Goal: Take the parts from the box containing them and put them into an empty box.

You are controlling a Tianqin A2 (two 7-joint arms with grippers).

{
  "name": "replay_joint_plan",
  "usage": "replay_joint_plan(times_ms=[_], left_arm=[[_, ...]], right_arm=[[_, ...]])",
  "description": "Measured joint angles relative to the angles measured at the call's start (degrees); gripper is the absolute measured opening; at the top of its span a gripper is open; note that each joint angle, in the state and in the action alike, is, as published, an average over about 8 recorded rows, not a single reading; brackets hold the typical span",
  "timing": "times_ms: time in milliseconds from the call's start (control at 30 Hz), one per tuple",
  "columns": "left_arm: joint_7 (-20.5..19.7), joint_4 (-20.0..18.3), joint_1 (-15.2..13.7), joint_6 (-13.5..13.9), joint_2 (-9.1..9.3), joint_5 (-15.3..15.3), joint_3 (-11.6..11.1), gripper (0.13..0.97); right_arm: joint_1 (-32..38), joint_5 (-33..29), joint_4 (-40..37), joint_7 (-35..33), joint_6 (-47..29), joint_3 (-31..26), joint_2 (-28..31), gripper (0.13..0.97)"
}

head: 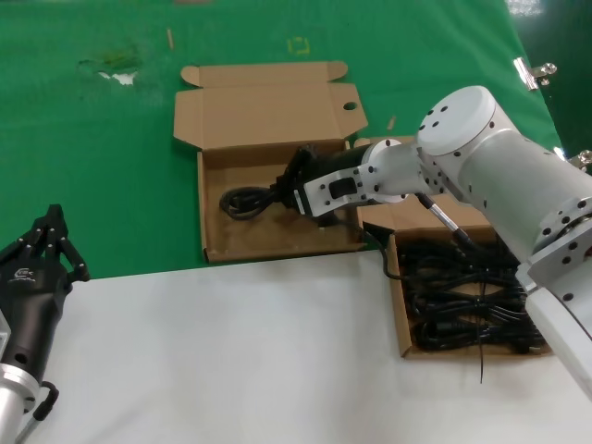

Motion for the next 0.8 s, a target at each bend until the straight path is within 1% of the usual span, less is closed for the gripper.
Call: replay_joint_plan(times_ms=[133,400,533,800], left_arm=[[0.0,0.0,0.0,0.0,0.0,0.0,0.0,0.14],[0.0,0.0,0.0,0.0,0.0,0.0,0.0,0.14],[0.0,0.0,0.0,0.0,0.0,0.0,0.0,0.14],[0.0,0.0,0.0,0.0,0.0,0.0,0.0,0.14]], right_arm=[[-0.38,1.85,0.36,-0.22,0.29,-2.03,-0.01,0.206],[-0.61,5.36,0.75,-0.19,0.33,-5.2,-0.01,0.302],[-0.15,6.42,0.5,2.21,-0.59,-5.35,-0.01,0.302],[1.41,6.88,-0.84,10.4,-3.2,-1.52,0.5,0.464]])
